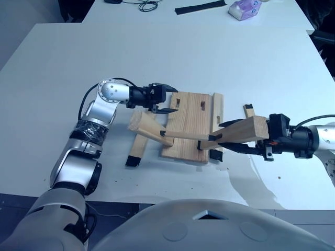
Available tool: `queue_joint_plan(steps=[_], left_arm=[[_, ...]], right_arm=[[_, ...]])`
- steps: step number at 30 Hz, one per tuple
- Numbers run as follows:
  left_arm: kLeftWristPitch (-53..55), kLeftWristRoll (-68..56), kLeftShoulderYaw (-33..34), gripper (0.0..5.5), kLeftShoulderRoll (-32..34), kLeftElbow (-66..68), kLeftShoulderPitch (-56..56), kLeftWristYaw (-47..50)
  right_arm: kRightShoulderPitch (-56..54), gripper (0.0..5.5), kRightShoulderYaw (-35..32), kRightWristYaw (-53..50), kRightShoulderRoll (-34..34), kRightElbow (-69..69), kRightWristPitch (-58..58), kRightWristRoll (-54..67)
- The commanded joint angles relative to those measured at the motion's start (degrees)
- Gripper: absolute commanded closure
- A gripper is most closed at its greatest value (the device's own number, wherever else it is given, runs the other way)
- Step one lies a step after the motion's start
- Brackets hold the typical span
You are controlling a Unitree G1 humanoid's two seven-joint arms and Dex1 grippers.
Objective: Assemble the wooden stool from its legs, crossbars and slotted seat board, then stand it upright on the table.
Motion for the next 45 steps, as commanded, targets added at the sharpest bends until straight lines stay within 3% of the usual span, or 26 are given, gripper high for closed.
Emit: queue_joint_plan(steps=[1, 10, 20, 28, 31, 41, 45], left_arm=[[1.01, -0.15, -0.41, 2.18, -0.27, -2.31, 0.90, 0.06], [3.93, -1.19, 0.46, 2.18, 2.28, -9.19, 6.15, -0.16], [4.41, -6.59, 9.76, 2.18, 13.79, -19.25, 15.32, -0.90], [-8.59, -9.97, 11.50, 2.18, 20.38, -18.69, 20.65, -9.06], [-8.92, -13.50, 11.79, 2.18, 22.36, -22.09, 23.60, -12.07], [8.41, -26.90, 12.41, 2.18, 25.21, -37.24, 30.24, -13.41], [8.68, -25.69, 12.31, 2.18, 25.74, -38.12, 32.72, -14.87]], right_arm=[[2.39, 3.49, 1.33, 1.74, -2.21, 0.06, 1.95, -0.97], [4.06, 3.49, 0.72, 1.74, -3.63, -2.65, 2.15, 0.31], [6.98, 3.49, -2.50, 0.41, -4.18, -3.99, 2.10, 1.01], [9.10, 3.49, -3.62, -0.67, -3.93, -5.66, 2.25, 1.21], [9.79, 3.49, -3.77, -0.86, -3.97, -6.08, 2.15, 1.15], [9.79, 3.49, -3.06, -0.50, -4.47, -5.12, 1.37, -0.05], [9.01, 3.49, -2.55, -0.30, -4.76, -4.68, 1.45, -0.06]])
